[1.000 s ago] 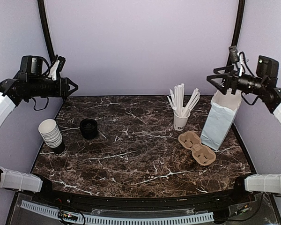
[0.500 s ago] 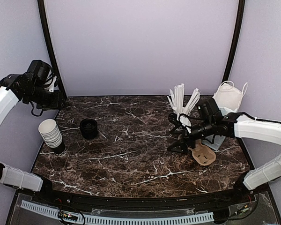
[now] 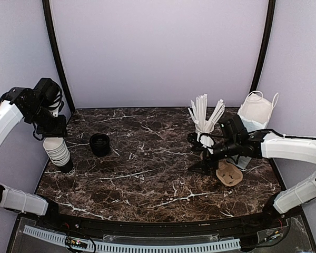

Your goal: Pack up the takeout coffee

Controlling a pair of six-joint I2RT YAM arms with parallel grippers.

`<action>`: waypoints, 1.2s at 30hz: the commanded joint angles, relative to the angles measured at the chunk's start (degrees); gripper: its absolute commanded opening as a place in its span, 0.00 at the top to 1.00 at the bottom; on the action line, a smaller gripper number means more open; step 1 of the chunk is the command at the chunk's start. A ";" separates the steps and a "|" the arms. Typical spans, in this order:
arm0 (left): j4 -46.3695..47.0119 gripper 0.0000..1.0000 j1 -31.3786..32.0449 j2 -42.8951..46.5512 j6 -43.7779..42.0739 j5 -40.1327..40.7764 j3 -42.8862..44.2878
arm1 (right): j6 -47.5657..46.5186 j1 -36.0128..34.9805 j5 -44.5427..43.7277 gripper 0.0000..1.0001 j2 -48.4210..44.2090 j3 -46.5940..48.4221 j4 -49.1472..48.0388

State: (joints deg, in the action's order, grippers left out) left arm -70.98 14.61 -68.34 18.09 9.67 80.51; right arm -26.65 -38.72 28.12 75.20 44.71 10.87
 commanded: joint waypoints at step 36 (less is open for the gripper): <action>-3.11 1.00 -0.37 -5.92 -0.11 7.24 -3.58 | -2.78 -0.29 -2.64 0.05 -1.55 -0.42 -1.76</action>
State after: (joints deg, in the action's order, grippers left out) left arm -73.17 14.61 -73.97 17.76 15.97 75.94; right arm -28.71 -38.72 25.82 74.22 44.69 10.28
